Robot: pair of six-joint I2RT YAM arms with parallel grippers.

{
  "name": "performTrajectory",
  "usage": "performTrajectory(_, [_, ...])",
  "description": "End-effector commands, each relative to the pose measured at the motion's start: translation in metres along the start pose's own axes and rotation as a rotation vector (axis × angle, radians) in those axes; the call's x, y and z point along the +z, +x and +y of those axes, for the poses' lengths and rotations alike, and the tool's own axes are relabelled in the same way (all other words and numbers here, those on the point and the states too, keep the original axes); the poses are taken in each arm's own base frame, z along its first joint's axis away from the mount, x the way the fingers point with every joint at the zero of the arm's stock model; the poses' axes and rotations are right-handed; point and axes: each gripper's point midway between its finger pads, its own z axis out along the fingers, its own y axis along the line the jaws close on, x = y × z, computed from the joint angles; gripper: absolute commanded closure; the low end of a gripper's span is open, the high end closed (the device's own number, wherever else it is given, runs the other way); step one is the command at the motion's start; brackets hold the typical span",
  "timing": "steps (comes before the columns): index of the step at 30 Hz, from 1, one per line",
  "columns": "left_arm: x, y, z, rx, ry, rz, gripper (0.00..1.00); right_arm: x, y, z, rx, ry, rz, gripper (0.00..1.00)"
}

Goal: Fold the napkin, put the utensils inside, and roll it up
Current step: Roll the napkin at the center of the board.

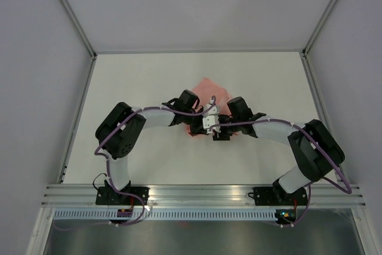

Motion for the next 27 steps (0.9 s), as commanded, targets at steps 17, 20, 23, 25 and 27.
performTrajectory(17, [0.001,-0.005,-0.006,-0.07,0.088,-0.033,0.98,0.001,-0.005,-0.012,-0.003,-0.024,0.019,0.55])
performTrajectory(20, [0.002,-0.004,-0.007,-0.077,0.101,-0.035,0.98,0.001,0.001,-0.013,-0.014,0.006,0.036,0.55])
performTrajectory(23, [0.002,-0.003,-0.007,-0.081,0.104,-0.036,0.98,0.0,0.004,-0.014,-0.018,0.014,0.047,0.55])
performTrajectory(25, [0.002,-0.003,-0.008,-0.085,0.105,-0.034,0.98,0.001,0.006,-0.014,-0.016,0.015,0.057,0.54])
performTrajectory(27, [0.003,-0.002,-0.008,-0.085,0.107,-0.034,0.98,0.001,0.009,-0.011,-0.016,0.006,0.063,0.54])
